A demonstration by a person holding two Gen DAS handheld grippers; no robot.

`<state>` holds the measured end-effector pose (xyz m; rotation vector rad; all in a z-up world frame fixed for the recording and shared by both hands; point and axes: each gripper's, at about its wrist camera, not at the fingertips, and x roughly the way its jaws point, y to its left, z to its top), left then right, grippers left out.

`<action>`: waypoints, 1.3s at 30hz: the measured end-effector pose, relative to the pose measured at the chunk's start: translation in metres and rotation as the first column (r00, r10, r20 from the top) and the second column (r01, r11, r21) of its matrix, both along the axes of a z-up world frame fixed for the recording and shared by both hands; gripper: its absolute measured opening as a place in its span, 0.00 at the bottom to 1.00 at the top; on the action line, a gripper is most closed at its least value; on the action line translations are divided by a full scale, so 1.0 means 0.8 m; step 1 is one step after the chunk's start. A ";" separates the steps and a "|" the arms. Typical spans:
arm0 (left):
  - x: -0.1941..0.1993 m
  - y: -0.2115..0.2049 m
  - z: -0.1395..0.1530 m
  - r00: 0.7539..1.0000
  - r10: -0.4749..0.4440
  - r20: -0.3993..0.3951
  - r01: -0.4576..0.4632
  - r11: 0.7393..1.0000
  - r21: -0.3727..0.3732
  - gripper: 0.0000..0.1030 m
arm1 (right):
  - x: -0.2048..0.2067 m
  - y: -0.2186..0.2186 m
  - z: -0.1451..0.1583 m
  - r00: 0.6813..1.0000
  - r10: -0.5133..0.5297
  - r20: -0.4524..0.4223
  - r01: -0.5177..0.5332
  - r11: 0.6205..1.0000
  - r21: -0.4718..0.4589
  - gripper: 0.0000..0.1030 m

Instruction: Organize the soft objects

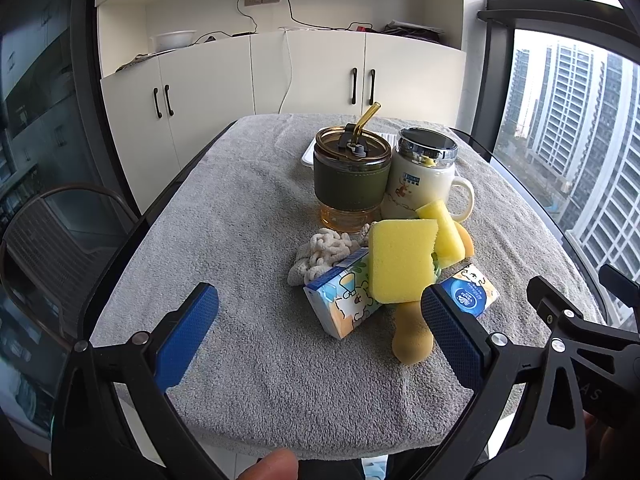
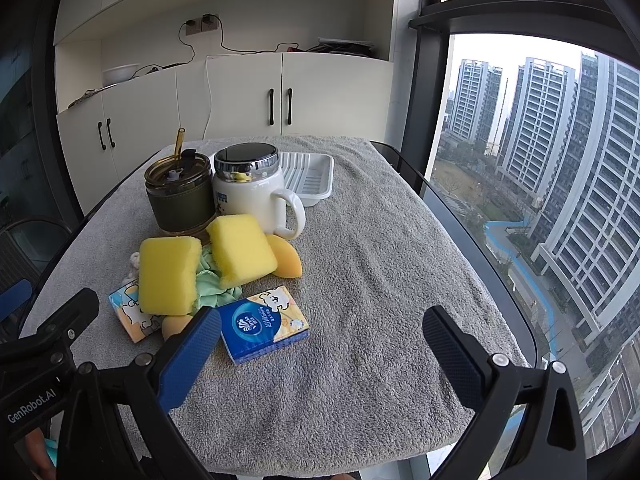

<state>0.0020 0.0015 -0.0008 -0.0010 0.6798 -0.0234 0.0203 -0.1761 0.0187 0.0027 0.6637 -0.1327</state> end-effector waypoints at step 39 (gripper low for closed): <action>0.009 0.031 -0.044 0.996 -0.056 -0.075 0.054 0.998 -0.026 1.00 | 0.006 -0.009 -0.019 0.998 0.051 -0.032 -0.050 0.999 0.015 1.00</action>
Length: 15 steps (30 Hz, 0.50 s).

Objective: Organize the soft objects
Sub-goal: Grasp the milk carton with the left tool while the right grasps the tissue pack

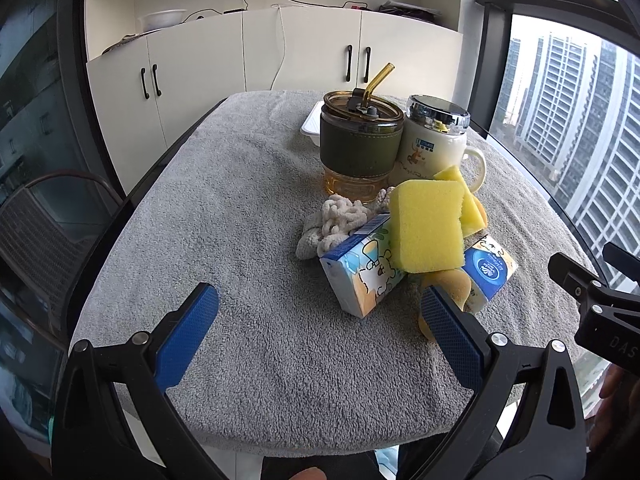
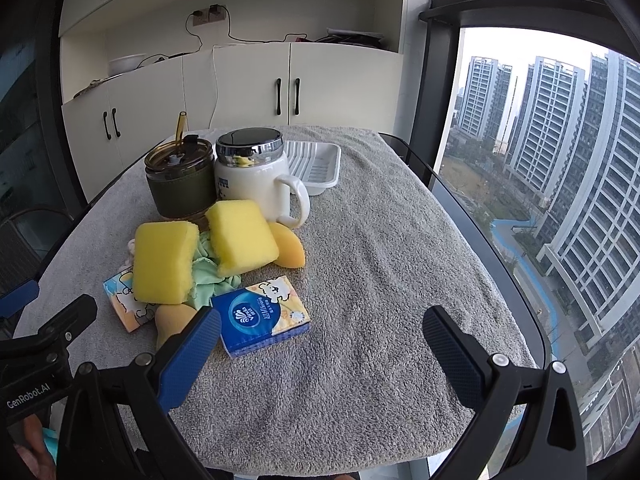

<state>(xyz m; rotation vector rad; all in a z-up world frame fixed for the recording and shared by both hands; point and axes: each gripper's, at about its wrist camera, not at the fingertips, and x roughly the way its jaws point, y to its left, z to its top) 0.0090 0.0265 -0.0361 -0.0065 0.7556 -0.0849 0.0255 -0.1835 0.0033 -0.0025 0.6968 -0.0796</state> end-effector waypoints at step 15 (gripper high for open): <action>0.043 -0.019 -0.063 0.972 -0.203 -0.119 0.196 0.978 -0.073 0.99 | 0.041 0.003 -0.042 0.977 0.191 -0.097 -0.179 0.976 0.125 0.99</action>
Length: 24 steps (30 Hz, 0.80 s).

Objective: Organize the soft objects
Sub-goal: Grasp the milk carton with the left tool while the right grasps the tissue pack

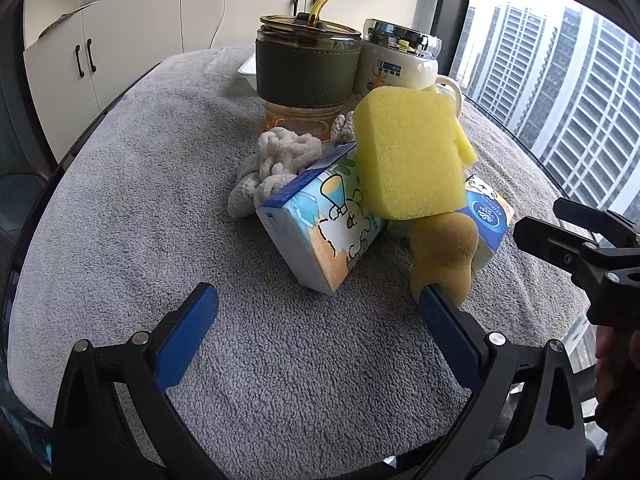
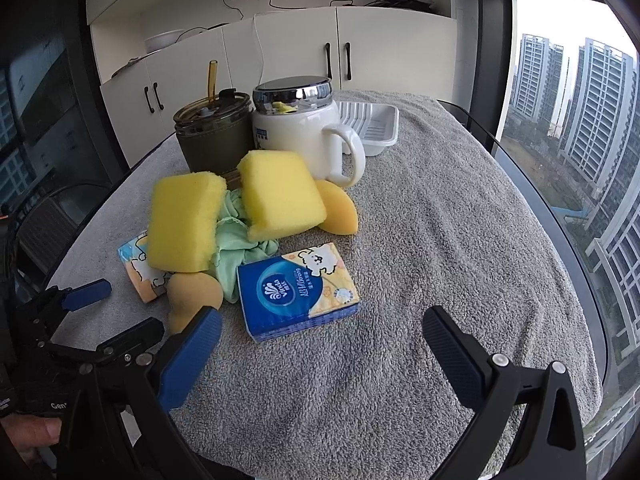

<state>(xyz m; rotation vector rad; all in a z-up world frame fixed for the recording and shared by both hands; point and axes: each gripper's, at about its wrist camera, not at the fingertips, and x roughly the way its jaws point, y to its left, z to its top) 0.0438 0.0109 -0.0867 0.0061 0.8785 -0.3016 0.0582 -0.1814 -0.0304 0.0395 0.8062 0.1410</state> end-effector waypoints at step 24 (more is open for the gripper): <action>0.037 0.009 0.002 0.992 -0.124 -0.009 0.122 0.986 -0.115 0.40 | 0.062 0.002 -0.040 0.987 0.151 -0.058 -0.152 0.988 -0.011 0.75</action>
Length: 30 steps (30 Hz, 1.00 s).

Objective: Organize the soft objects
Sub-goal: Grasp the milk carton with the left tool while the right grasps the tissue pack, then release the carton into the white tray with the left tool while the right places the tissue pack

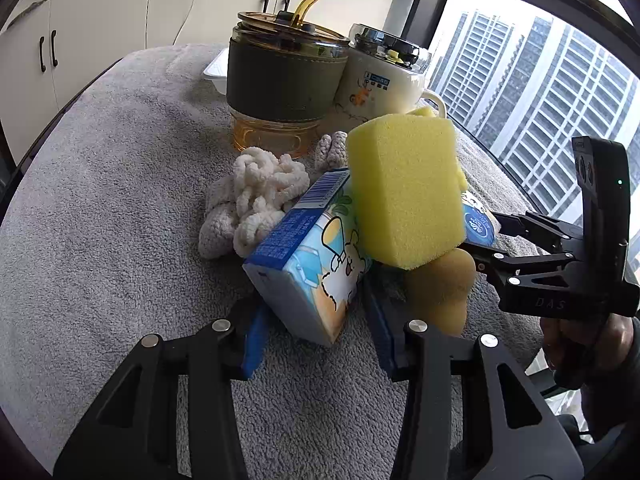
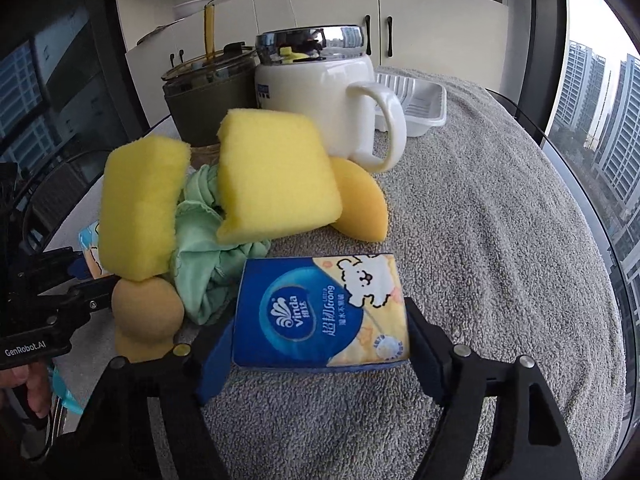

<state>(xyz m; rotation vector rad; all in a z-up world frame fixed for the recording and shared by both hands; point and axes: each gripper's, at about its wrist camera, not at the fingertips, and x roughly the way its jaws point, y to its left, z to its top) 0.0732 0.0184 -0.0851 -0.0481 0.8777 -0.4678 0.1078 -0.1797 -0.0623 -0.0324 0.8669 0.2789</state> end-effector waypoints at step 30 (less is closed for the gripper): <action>-0.026 0.005 0.030 0.988 0.042 0.146 -0.029 0.995 -0.094 0.20 | -0.021 0.003 0.009 0.998 -0.002 0.065 0.002 1.000 -0.004 0.73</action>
